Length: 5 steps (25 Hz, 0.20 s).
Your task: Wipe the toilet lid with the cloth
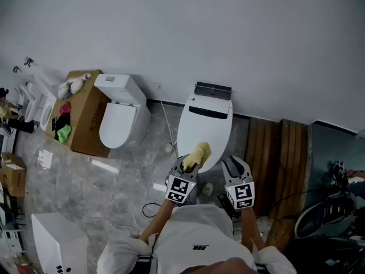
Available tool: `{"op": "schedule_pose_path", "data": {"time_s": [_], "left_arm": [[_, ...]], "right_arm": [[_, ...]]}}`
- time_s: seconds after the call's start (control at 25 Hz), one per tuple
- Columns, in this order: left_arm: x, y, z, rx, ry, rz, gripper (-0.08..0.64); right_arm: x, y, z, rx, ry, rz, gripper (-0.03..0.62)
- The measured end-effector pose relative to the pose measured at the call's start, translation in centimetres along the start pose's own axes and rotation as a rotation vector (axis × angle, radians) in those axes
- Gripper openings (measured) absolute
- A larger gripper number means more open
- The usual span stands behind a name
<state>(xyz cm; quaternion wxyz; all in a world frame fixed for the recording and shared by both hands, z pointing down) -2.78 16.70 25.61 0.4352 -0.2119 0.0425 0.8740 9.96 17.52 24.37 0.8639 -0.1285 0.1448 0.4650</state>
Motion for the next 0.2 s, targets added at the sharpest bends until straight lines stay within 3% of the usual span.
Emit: {"op": "schedule_pose_path", "data": {"time_s": [0.2], "left_arm": [[-0.07,-0.52,-1.23,-0.012,-0.018,-0.001,0.080]], "right_arm": [[0.43,-0.43,-0.85,-0.002,-0.013,0.014,0.138]]}}
Point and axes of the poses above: the fingertips, and each gripper's own axes: x backward along the fingers, y to its left, z out of its underside, the point moved 2 cm from there along x, backward along the fingers, and after that the axes turned 4 degrees about -x, right-handed, at the moved point
